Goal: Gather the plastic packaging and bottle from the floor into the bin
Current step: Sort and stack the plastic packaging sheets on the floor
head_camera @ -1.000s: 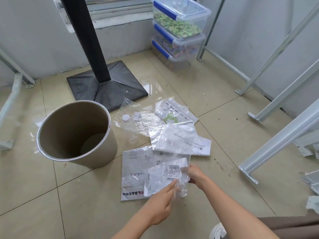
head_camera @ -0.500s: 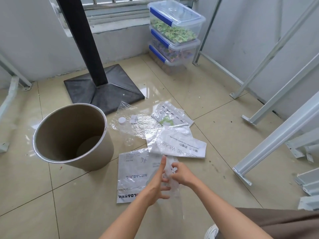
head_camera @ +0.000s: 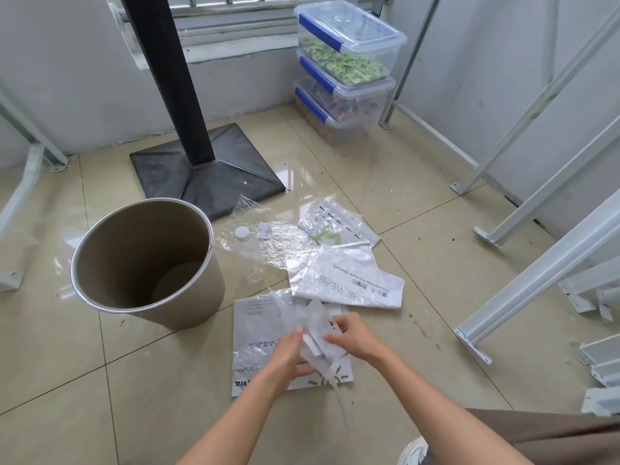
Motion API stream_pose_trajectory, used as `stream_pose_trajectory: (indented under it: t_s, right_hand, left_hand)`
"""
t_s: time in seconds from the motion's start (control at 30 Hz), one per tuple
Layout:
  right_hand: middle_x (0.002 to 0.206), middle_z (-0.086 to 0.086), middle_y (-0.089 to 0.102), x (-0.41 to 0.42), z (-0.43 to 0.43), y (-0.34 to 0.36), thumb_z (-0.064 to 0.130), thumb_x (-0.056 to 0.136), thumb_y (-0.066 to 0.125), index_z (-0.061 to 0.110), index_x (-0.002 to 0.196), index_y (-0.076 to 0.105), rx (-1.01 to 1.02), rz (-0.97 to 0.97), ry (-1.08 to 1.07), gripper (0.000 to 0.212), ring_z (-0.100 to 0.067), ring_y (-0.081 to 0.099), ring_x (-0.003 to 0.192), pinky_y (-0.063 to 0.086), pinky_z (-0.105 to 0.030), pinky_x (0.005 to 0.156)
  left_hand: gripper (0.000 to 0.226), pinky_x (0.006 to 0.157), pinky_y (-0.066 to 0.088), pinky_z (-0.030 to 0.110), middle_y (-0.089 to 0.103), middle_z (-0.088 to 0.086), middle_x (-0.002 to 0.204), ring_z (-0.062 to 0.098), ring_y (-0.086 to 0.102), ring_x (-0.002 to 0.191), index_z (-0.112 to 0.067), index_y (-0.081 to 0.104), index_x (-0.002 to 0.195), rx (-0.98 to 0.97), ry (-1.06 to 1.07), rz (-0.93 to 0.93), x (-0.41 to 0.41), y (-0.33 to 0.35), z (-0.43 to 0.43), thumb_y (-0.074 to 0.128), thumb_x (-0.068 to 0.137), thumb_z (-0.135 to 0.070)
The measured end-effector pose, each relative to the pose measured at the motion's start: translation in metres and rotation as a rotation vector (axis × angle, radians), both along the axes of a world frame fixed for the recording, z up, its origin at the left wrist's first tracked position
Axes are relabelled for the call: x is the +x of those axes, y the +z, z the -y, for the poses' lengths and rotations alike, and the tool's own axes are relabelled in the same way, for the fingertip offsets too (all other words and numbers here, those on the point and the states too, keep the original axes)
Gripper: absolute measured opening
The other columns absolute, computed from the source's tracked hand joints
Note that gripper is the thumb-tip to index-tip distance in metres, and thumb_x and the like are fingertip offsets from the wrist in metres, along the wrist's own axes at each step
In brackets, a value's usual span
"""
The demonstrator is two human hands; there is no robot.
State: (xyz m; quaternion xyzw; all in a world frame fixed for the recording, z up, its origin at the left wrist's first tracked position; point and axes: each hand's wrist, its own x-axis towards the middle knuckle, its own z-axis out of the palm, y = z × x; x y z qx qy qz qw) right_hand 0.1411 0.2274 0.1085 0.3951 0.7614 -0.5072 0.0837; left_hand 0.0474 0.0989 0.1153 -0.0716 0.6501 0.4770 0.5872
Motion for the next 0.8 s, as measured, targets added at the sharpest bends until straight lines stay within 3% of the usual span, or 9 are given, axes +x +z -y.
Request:
stream_pose_trajectory:
  t_s: [0.13, 0.27, 0.33, 0.4, 0.43, 0.53, 0.63, 0.73, 0.8]
  right_hand:
    - [0.044, 0.011, 0.041, 0.003, -0.01, 0.002, 0.013, 0.078, 0.066, 0.022, 0.051, 0.052, 0.069, 0.009, -0.169, 0.032, -0.004, 0.031, 0.045, 0.024, -0.025, 0.049]
    - [0.056, 0.002, 0.046, 0.009, -0.022, 0.002, 0.021, 0.076, 0.062, 0.008, 0.065, 0.059, 0.197, -0.004, -0.29, 0.017, -0.014, 0.036, 0.055, 0.028, -0.029, 0.054]
    - [0.058, -0.001, 0.046, 0.013, -0.025, 0.003, 0.019, 0.078, 0.06, 0.003, 0.071, 0.059, 0.256, -0.003, -0.318, 0.017, -0.016, 0.037, 0.056, 0.028, -0.029, 0.054]
    - [0.059, -0.006, 0.046, 0.016, -0.026, 0.003, 0.014, 0.081, 0.056, 0.0, 0.074, 0.055, 0.298, 0.0, -0.338, 0.015, -0.018, 0.037, 0.056, 0.027, -0.03, 0.054]
    - [0.062, -0.01, 0.049, 0.017, -0.027, 0.001, 0.012, 0.081, 0.054, 0.0, 0.076, 0.053, 0.325, 0.007, -0.332, 0.013, -0.02, 0.038, 0.056, 0.028, -0.031, 0.054]
    - [0.073, -0.017, 0.058, 0.022, -0.023, -0.003, 0.009, 0.083, 0.049, 0.004, 0.084, 0.052, 0.388, 0.03, -0.305, 0.006, -0.029, 0.049, 0.061, 0.035, -0.034, 0.055]
    - [0.07, -0.013, 0.056, 0.024, -0.016, -0.001, 0.008, 0.086, 0.047, 0.009, 0.085, 0.048, 0.443, -0.007, -0.288, 0.002, -0.03, 0.052, 0.061, 0.04, -0.037, 0.055]
    - [0.053, -0.001, 0.044, 0.022, -0.002, 0.01, 0.007, 0.09, 0.05, 0.013, 0.09, 0.05, 0.555, -0.095, -0.253, 0.006, -0.023, 0.044, 0.049, 0.032, -0.034, 0.049]
    - [0.052, 0.009, 0.041, 0.019, 0.013, 0.016, 0.008, 0.091, 0.055, 0.016, 0.106, 0.058, 0.651, -0.173, -0.206, 0.017, -0.017, 0.041, 0.046, 0.03, -0.031, 0.048]
  left_hand:
    - [0.029, 0.087, 0.056, 0.045, 0.065, 0.014, 0.101, 0.028, 0.065, 0.091, -0.006, 0.061, 0.112, -0.036, 0.155, -0.038, -0.017, -0.001, 0.003, 0.036, 0.099, -0.013]
    - [0.021, 0.067, 0.037, 0.031, 0.05, 0.009, 0.071, 0.022, 0.044, 0.062, -0.011, 0.055, 0.076, -0.19, 0.105, -0.43, -0.046, -0.011, 0.022, 0.041, 0.091, -0.004]
    - [0.041, 0.065, 0.038, 0.033, 0.062, 0.011, 0.099, 0.028, 0.052, 0.069, -0.012, 0.052, 0.121, -0.216, 0.105, -0.628, -0.056, -0.009, 0.032, 0.039, 0.085, 0.002]
    - [0.091, 0.061, 0.04, 0.033, 0.053, -0.007, 0.135, 0.034, 0.06, 0.08, -0.034, -0.007, 0.153, -0.192, 0.028, -0.789, -0.062, -0.006, 0.041, 0.035, 0.083, 0.007]
    - [0.1, 0.055, 0.036, 0.03, 0.054, -0.018, 0.123, 0.031, 0.056, 0.069, -0.04, -0.022, 0.149, -0.17, -0.05, -0.871, -0.063, -0.003, 0.045, 0.033, 0.082, 0.009]
    - [0.094, 0.058, 0.041, 0.027, 0.05, -0.002, 0.074, 0.022, 0.05, 0.067, -0.044, 0.008, 0.153, -0.144, -0.25, -0.935, -0.065, 0.003, 0.054, 0.031, 0.081, 0.012]
    - [0.062, 0.085, 0.054, 0.035, 0.068, 0.014, 0.115, 0.028, 0.061, 0.105, -0.01, 0.06, 0.132, -0.158, -0.22, -0.776, -0.076, -0.003, 0.057, 0.031, 0.083, 0.015]
    - [0.054, 0.064, 0.051, 0.016, 0.066, 0.018, 0.117, 0.025, 0.06, 0.106, 0.0, 0.056, 0.132, -0.137, -0.054, -0.538, -0.077, 0.002, 0.055, 0.034, 0.086, 0.017]
    - [0.068, 0.07, 0.048, 0.019, 0.06, 0.017, 0.12, 0.029, 0.059, 0.115, -0.012, 0.037, 0.148, -0.085, 0.065, -0.443, -0.079, 0.006, 0.053, 0.036, 0.086, 0.016]
